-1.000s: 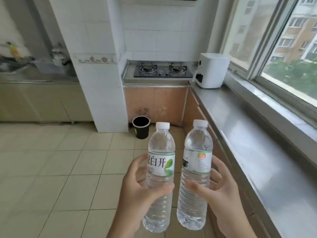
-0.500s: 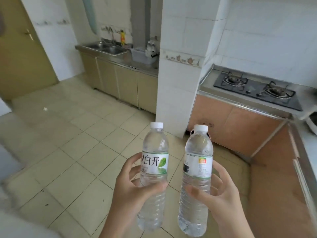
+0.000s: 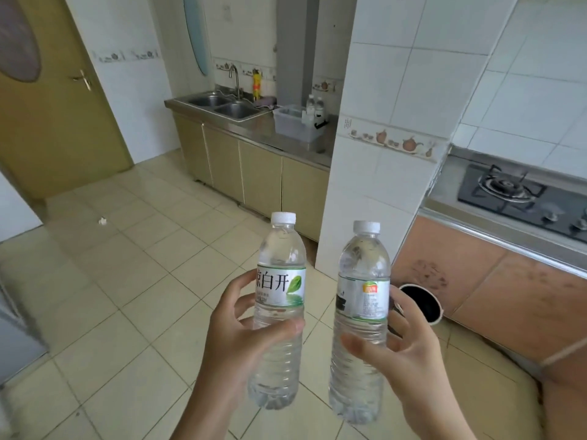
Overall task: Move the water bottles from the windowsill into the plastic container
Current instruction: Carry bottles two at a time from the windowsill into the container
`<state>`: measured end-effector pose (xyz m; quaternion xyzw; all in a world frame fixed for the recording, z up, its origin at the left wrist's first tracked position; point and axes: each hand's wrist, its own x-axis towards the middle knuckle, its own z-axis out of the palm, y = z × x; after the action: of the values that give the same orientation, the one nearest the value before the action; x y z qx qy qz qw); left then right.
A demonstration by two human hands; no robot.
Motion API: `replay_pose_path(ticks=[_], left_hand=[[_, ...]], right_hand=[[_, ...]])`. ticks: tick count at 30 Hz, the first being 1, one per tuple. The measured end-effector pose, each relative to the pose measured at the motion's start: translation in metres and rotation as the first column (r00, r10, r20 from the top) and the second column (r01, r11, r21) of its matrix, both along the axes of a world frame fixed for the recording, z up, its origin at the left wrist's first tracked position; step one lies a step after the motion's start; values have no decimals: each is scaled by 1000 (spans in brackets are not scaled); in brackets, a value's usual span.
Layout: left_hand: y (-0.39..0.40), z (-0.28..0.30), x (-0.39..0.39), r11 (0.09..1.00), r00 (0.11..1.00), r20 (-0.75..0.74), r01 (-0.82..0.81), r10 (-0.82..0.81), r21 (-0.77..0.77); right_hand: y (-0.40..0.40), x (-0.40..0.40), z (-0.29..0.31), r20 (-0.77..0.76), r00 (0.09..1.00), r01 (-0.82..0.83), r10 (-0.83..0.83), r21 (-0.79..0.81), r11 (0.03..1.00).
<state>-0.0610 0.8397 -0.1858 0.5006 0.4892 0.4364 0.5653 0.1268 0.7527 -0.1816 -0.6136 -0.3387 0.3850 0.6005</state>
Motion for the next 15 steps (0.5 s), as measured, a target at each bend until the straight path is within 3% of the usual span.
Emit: replay_pose_path(ticks=[15], left_hand=[[298,-14,88,996,996,17,-88,88,9]], right_hand=[[319,92,-18,-20,998,-57,57,-12,998]])
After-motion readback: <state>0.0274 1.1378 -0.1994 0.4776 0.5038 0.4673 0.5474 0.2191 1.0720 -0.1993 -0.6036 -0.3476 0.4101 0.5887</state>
